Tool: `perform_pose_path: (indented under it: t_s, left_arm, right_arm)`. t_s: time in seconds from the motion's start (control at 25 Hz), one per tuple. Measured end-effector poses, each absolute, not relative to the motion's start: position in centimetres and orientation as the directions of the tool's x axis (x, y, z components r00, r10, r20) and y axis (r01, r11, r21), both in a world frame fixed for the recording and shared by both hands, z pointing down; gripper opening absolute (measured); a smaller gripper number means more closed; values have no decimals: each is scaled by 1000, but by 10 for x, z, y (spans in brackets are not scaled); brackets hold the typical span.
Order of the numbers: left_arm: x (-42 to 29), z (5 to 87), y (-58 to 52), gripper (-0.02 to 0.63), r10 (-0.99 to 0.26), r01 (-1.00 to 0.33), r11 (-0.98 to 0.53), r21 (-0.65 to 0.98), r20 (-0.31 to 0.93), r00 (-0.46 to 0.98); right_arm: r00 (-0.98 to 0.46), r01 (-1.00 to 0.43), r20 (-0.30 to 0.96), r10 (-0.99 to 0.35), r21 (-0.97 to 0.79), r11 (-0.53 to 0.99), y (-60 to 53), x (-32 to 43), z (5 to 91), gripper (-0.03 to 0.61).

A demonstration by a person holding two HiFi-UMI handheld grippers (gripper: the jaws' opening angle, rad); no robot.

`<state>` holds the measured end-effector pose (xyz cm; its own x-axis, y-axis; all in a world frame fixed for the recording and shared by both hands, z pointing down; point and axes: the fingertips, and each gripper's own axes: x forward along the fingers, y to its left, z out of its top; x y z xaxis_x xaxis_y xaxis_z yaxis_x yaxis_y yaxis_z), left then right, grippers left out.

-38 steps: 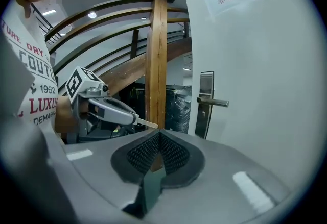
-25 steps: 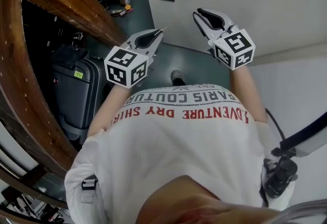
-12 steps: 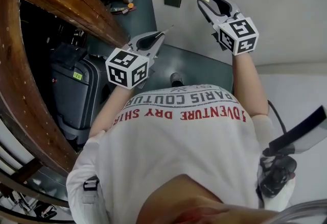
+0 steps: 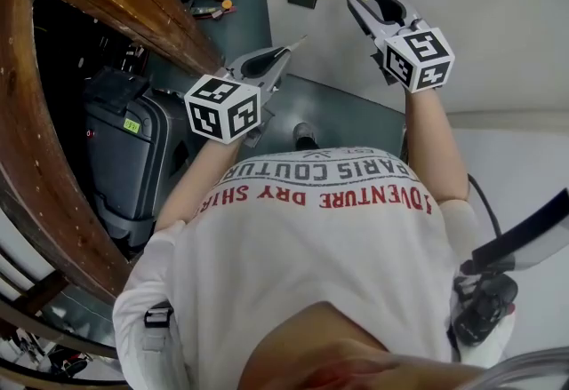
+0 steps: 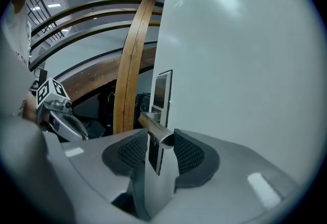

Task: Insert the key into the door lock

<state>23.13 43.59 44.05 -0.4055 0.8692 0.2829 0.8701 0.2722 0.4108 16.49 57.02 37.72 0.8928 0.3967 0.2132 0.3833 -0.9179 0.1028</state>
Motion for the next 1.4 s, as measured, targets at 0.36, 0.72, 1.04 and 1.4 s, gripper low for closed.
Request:
perform_pose_path:
  t_s: [0.36, 0.72, 1.04, 1.4]
  left_arm:
    - [252, 431, 470, 23, 954, 653, 156, 741, 58, -294]
    - [270, 454, 526, 23, 989, 319, 88, 944, -45, -139]
    - [272, 463, 549, 23, 995, 228, 80, 970, -62, -84]
    - [271, 464, 560, 23, 996, 162, 78, 984, -70, -57]
  right_arm:
    - [892, 384, 217, 396, 96, -918, 571, 165, 379, 152]
    - [899, 375, 206, 386, 95, -922, 571, 165, 378, 152]
    - [904, 369, 197, 379, 86, -925, 574, 164, 379, 152]
    - [907, 367, 191, 375, 78, -927, 574, 163, 378, 150]
